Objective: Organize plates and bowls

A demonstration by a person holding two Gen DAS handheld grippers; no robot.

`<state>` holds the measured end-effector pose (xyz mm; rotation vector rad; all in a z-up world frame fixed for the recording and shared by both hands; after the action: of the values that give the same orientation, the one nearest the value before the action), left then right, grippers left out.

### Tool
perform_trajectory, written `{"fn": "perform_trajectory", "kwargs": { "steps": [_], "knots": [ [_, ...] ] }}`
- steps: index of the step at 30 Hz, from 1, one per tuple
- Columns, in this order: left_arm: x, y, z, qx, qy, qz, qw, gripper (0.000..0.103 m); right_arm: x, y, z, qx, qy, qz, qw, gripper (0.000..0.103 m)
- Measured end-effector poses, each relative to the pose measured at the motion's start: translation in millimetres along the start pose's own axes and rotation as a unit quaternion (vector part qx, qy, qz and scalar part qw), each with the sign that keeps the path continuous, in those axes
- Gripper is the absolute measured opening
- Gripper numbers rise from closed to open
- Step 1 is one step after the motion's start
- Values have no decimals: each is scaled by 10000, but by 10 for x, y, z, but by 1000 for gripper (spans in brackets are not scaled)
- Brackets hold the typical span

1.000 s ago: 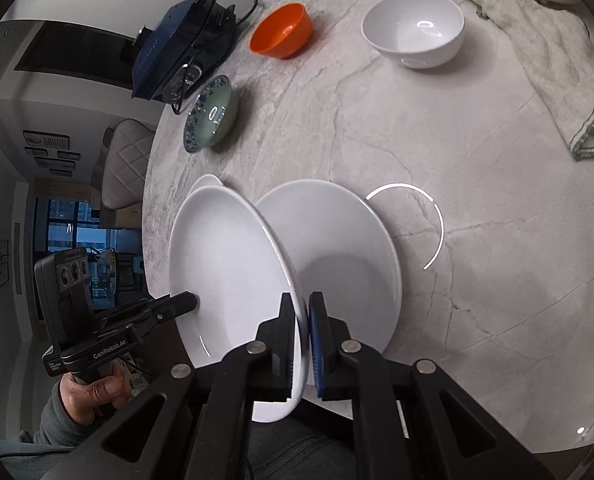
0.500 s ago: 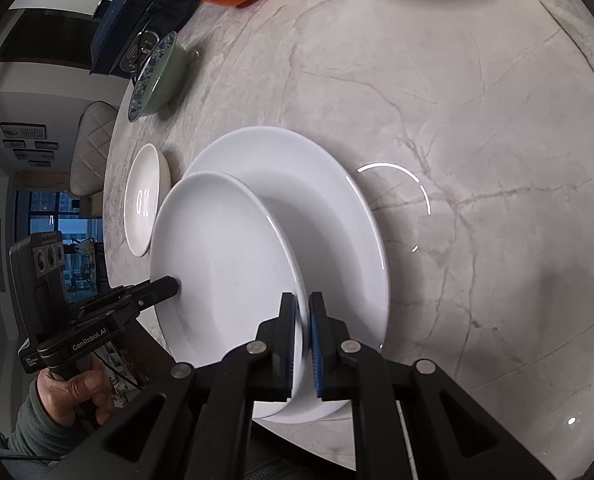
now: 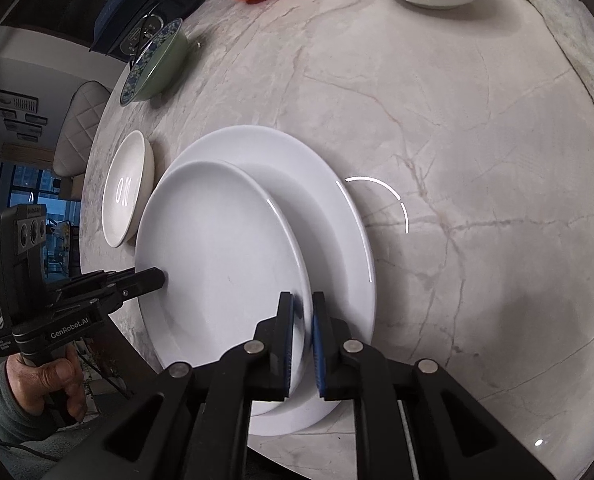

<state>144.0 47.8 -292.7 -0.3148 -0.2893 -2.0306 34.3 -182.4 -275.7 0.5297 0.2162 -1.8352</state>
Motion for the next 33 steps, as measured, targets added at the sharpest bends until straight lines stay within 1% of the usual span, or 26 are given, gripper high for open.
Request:
{"fn": "perform_trajectory", "kwargs": {
  "steps": [2,4,5,7,9,11,15,17,19,20,21,22,23,24,25,26,28,29,31,33],
  "knots": [
    [1,-11,4,48,-24,49,10000,14,-19,6,-2,15,-68,76,9999,13],
    [35,-14,5,80,-16,3,10000,18,-54,6,2,42,-203,210,9996,13],
    [50,-28,12,102,-15,-28,9999,23,-75,8,-4,58,-279,286,9992,13],
    [103,-43,23,159,-2,-88,9998,34,-121,5,-8,82,-457,437,9980,14],
    [175,-48,35,220,-51,-138,9996,58,-175,-6,-12,99,-652,606,9960,15],
    [223,-56,74,283,5,-172,9995,69,-216,-13,-17,121,-720,710,9948,23],
    [199,-48,179,463,76,11,9989,74,-257,-17,-18,179,-690,827,9940,32],
    [159,-50,285,614,101,142,9980,77,-245,-7,11,240,-631,852,9941,41],
    [125,-78,436,808,75,321,9962,83,-227,2,64,313,-600,858,9940,47],
    [97,-104,539,927,58,423,9948,89,-207,4,100,357,-578,844,9941,50],
    [68,-135,646,1070,40,523,9929,94,-194,11,147,408,-543,822,9943,51],
    [39,-171,764,1234,20,592,9906,96,-177,17,212,477,-499,803,9944,53],
    [8,-215,884,1413,51,633,9879,98,-165,24,287,586,-423,778,9943,58],
    [-34,-271,1008,1579,161,678,9850,98,-149,37,365,703,-295,739,9943,62],
    [-95,-331,1125,1724,288,737,9818,99,-115,50,457,839,-95,660,9942,70],
    [-179,-396,1229,1846,370,821,9787,102,-65,67,555,990,184,522,9936,77],
    [-417,-557,1380,1952,492,1066,9737,103,57,113,715,1151,972,154,9885,85],
    [-542,-626,1426,1947,542,1189,9721,103,114,147,772,1147,1248,13,9855,85],
    [-799,-711,1488,1868,516,1430,9706,103,127,258,846,1069,1472,-15,9833,86],
    [-1056,-740,1558,1857,299,1723,9669,103,46,408,972,1129,1741,40,9782,85]
  ]
}}
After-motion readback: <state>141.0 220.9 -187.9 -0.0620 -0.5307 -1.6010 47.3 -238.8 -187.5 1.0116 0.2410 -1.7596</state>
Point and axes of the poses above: each gripper's, at about its wrist camera, not at the fingertips, and z roughly against the way its jaws point, x to its right, y to its top, the point moved 4 cm from there along -z, roughly the way its jaws point, and after that the axes turned 1 degree about -y, right-handed, at the moved point
